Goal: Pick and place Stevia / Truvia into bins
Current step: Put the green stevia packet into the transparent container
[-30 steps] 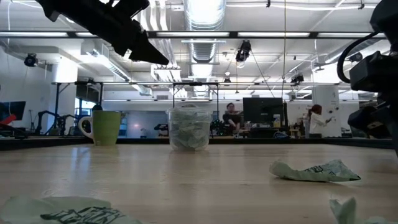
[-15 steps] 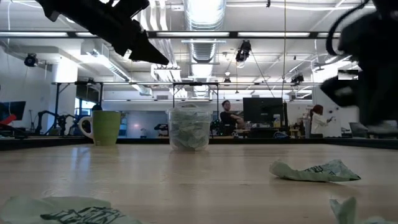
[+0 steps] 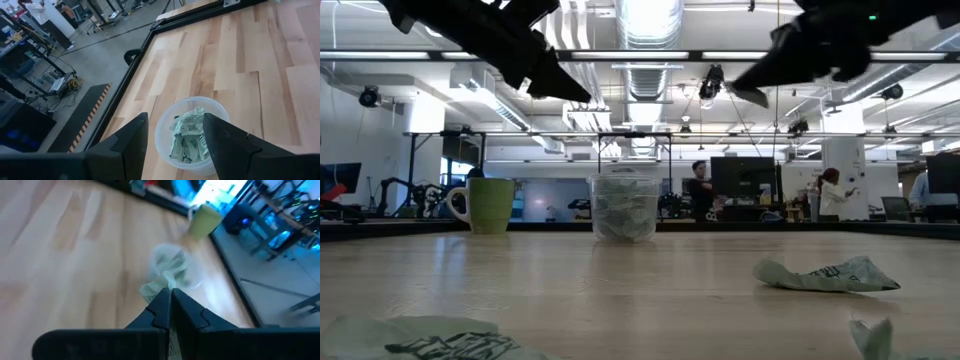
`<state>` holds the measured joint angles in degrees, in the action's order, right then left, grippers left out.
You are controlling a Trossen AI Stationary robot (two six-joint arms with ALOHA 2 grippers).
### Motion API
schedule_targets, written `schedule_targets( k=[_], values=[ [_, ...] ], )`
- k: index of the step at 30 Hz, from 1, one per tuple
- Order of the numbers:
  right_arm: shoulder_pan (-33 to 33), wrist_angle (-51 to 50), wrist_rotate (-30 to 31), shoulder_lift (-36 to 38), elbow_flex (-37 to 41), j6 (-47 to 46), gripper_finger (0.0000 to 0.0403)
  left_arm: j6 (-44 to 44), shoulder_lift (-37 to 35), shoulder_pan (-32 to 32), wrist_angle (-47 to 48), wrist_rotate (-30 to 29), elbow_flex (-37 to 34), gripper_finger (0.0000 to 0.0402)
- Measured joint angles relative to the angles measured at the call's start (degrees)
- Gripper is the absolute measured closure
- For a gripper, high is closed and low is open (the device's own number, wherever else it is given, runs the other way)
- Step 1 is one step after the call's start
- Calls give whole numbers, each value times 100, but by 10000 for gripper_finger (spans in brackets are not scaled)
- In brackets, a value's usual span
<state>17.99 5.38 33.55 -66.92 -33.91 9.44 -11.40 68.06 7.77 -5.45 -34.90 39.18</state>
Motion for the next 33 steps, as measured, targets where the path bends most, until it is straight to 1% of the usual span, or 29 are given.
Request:
schedule_targets(
  k=[3,6,9,12,16,18,20,23,25,29,33],
  values=[
    [-515,455,-481,1,-26,289,394,-2,-78,4,108,-194,0,228],
    [-1073,1098,-1294,-70,-13,416,394,83,-272,17,525,-393,-2,228],
    [-1568,1505,-2049,-324,-22,430,394,457,-548,34,1092,-462,-2,228],
    [-1955,1627,-2609,-768,-233,432,394,1027,-899,112,1784,-425,-11,228],
    [-2291,1598,-3092,-1499,-773,503,394,1698,-1287,253,2308,39,-61,228],
    [-2385,1583,-3239,-1882,-1090,601,394,1940,-1426,327,2265,501,-157,228],
    [-2446,1486,-3256,-2195,-1429,698,394,2173,-1516,425,2313,953,-271,228],
    [-2526,943,-3268,-2610,-1996,882,394,2447,-1533,591,2363,1331,-363,228],
    [-2576,435,-3266,-2842,-2340,947,394,2564,-1499,727,2357,1363,-390,228],
    [-2679,-249,-3258,-3294,-2978,952,394,2561,-1433,850,2452,1387,-408,228],
    [-2737,-683,-3256,-3627,-3428,921,394,2446,-1433,848,2485,1372,-404,228]
  ],
)
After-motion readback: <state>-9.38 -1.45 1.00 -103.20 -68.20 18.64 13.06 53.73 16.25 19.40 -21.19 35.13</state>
